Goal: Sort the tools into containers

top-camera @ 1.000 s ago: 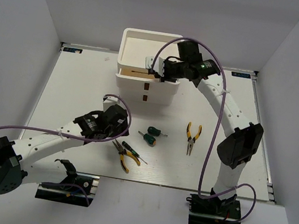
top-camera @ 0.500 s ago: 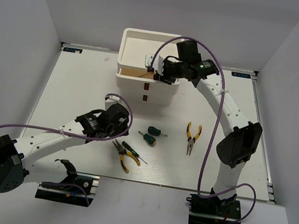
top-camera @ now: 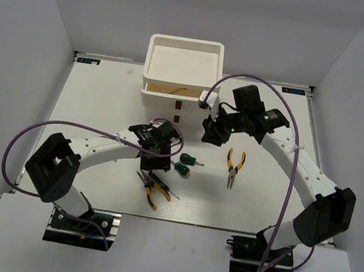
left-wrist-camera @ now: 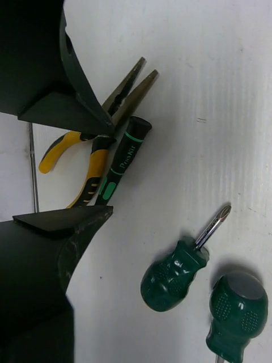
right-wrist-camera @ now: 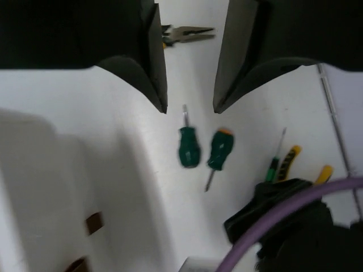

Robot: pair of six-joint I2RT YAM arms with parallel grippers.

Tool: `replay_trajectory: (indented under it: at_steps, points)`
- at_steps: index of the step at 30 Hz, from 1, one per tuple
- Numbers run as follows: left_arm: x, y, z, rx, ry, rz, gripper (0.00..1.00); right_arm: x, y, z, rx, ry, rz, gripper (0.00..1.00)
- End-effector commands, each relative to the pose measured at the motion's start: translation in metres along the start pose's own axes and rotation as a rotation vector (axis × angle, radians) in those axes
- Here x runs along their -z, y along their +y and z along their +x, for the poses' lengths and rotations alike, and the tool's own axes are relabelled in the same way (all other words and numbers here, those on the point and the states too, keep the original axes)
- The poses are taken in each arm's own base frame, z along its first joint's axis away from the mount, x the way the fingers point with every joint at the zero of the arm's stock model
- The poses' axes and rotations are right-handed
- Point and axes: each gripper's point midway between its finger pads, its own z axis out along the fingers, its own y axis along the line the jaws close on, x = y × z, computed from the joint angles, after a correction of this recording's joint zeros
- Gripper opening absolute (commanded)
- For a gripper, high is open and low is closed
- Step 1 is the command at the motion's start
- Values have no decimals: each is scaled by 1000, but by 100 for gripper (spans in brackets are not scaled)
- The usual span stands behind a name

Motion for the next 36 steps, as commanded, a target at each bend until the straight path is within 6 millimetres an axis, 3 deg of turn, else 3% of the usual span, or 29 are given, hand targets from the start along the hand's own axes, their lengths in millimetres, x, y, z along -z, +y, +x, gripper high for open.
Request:
replay_trajectory:
  at_steps: [1,4,5,8,9,12,13,14,15,16,18,19,22,24,36]
  points:
    - [25,-12,-8,12,-23,66,64,2,41,25,-140,34,-109,43]
    - [35,6,-14,62,-78,-4,64,-7,62,47,-156,42,-158,36]
    - [50,14,-27,100,-160,-15,64,-10,67,47,-164,37,-178,34]
    - [73,47,-36,260,-275,-86,60,-36,100,55,-173,86,-287,34]
    - [92,57,-37,342,-322,-63,58,-44,100,54,-181,86,-292,36]
    - [115,84,-32,458,-408,-43,42,-79,120,56,-191,147,-339,44]
    - [119,86,-31,478,-419,-21,37,-86,126,52,-162,161,-333,44]
    - [116,94,-24,486,-414,-27,25,-98,127,54,-170,185,-326,45]
    - [117,96,-22,499,-420,-15,19,-111,140,51,-170,210,-346,45]
    - [114,99,-16,501,-414,-4,15,-119,134,46,-163,229,-299,45]
    - [120,97,-16,521,-431,61,11,-142,133,55,-260,311,-263,47]
    - [118,94,-14,491,-428,89,13,-150,138,56,-271,342,-233,47]
    - [125,93,-14,484,-450,144,46,-170,140,58,-326,384,-182,49]
    - [125,97,-11,484,-451,144,63,-183,135,63,-343,407,-130,49]
    - [128,105,-6,479,-449,122,64,-210,134,83,-357,456,-57,47]
